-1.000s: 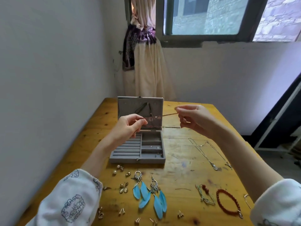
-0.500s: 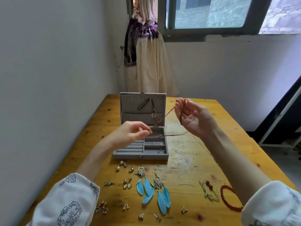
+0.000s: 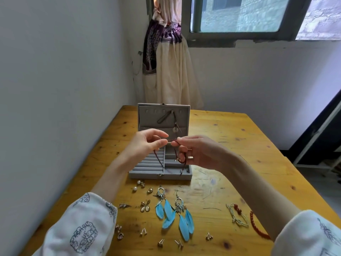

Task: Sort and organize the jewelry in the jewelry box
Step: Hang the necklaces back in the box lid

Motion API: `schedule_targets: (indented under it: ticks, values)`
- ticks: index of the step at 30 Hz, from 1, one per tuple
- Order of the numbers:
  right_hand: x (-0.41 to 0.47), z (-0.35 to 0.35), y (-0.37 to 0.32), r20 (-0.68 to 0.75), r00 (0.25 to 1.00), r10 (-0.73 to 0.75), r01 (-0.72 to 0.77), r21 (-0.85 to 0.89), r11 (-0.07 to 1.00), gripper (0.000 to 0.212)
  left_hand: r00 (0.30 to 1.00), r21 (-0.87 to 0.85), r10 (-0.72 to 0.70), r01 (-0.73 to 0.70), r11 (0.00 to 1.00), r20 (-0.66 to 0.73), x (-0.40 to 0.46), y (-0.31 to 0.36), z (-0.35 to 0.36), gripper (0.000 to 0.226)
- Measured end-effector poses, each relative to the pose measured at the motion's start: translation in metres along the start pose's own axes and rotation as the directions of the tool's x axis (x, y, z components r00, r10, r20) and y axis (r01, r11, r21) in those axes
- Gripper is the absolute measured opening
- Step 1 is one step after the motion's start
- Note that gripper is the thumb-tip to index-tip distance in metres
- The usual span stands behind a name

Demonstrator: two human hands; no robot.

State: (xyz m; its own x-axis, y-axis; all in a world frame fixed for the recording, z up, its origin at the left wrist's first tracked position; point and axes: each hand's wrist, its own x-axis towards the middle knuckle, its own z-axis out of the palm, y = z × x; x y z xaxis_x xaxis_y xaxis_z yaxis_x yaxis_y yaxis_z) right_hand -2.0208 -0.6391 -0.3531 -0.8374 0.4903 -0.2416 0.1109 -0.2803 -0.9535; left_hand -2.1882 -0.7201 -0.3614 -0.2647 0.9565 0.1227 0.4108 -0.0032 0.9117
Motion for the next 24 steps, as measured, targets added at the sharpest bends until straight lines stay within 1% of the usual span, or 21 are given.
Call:
schedule_targets:
  ticks: [2, 4, 5, 6, 7, 8, 9, 10, 11, 12, 13, 14, 15, 16, 18, 20, 22, 24]
  values:
    - [0.0, -0.001, -0.003, 0.065, 0.998, -0.002, -0.003, 0.089, 0.996, 0.014, 0.994, -0.095, -0.058, 0.067, 0.993, 0.092, -0.003, -0.006, 0.003, 0.013]
    - [0.0, -0.002, -0.008, 0.07, 0.995, -0.074, 0.054, 0.252, 0.966, 0.007, 0.976, -0.101, -0.086, 0.108, 0.989, 0.202, -0.006, -0.01, 0.009, 0.01]
    - [0.001, -0.003, -0.011, 0.027, 0.993, -0.119, 0.1, 0.373, 0.923, 0.004, 0.964, -0.108, -0.101, 0.131, 0.986, 0.245, -0.007, -0.013, 0.013, 0.009]
    - [0.003, -0.003, -0.014, -0.038, 0.987, -0.154, 0.151, 0.511, 0.846, 0.005, 0.956, -0.116, -0.119, 0.155, 0.981, 0.267, -0.007, -0.017, 0.015, 0.008]
    - [0.005, -0.005, -0.018, -0.118, 0.978, -0.173, 0.208, 0.63, 0.748, 0.008, 0.952, -0.113, -0.134, 0.171, 0.979, 0.275, -0.008, -0.019, 0.018, 0.008]
    - [0.007, -0.007, -0.02, -0.198, 0.964, -0.18, 0.268, 0.704, 0.658, 0.012, 0.952, -0.087, -0.145, 0.174, 0.981, 0.271, -0.009, -0.02, 0.02, 0.007]
    - [0.01, -0.01, -0.021, -0.263, 0.947, -0.181, 0.319, 0.726, 0.61, 0.015, 0.956, -0.016, -0.14, 0.149, 0.989, 0.259, -0.009, -0.021, 0.023, 0.007]
    - [0.013, -0.013, -0.019, -0.303, 0.935, -0.187, 0.351, 0.702, 0.62, 0.016, 0.965, 0.109, -0.103, 0.079, 0.991, 0.24, -0.008, -0.022, 0.024, 0.008]
    - [0.015, -0.014, -0.016, -0.319, 0.927, -0.196, 0.363, 0.638, 0.679, 0.015, 0.974, 0.255, -0.038, -0.021, 0.967, 0.225, -0.008, -0.022, 0.026, 0.009]
    - [0.018, -0.016, -0.012, -0.322, 0.925, -0.203, 0.355, 0.538, 0.764, 0.014, 0.976, 0.378, 0.044, -0.125, 0.917, 0.215, -0.007, -0.02, 0.027, 0.012]
    - [0.021, -0.018, -0.006, -0.315, 0.926, -0.207, 0.327, 0.398, 0.857, 0.015, 0.971, 0.451, 0.129, -0.209, 0.868, 0.203, -0.006, -0.018, 0.027, 0.013]
    - [0.024, -0.018, 0.0, -0.3, 0.932, -0.202, 0.279, 0.238, 0.93, 0.016, 0.962, 0.484, 0.2, -0.267, 0.833, 0.186, -0.004, -0.015, 0.027, 0.014]
    - [0.025, -0.018, 0.005, -0.28, 0.942, -0.185, 0.218, 0.09, 0.972, 0.017, 0.951, 0.5, 0.259, -0.308, 0.81, 0.166, -0.002, -0.012, 0.025, 0.015]
    - [0.026, -0.017, 0.009, -0.256, 0.953, -0.159, 0.158, -0.025, 0.987, 0.018, 0.942, 0.511, 0.303, -0.335, 0.792, 0.147, 0.0, -0.009, 0.023, 0.016]
    - [0.027, -0.016, 0.016, -0.203, 0.974, -0.105, 0.077, -0.141, 0.987, 0.022, 0.93, 0.513, 0.352, -0.353, 0.783, 0.102, 0.005, -0.006, 0.018, 0.017]
    - [0.027, -0.016, 0.019, -0.146, 0.988, -0.059, 0.037, -0.145, 0.989, 0.025, 0.928, 0.486, 0.371, -0.341, 0.805, 0.036, 0.01, -0.006, 0.014, 0.014]
    - [0.027, -0.018, 0.02, -0.088, 0.996, -0.019, 0.008, -0.12, 0.993, 0.025, 0.942, 0.444, 0.335, -0.285, 0.849, -0.035, 0.015, -0.007, 0.009, 0.011]
    - [0.026, -0.017, 0.019, -0.014, 0.999, 0.031, -0.032, -0.13, 0.991, 0.022, 0.961, 0.431, 0.272, -0.226, 0.874, -0.048, 0.019, -0.009, 0.007, 0.01]
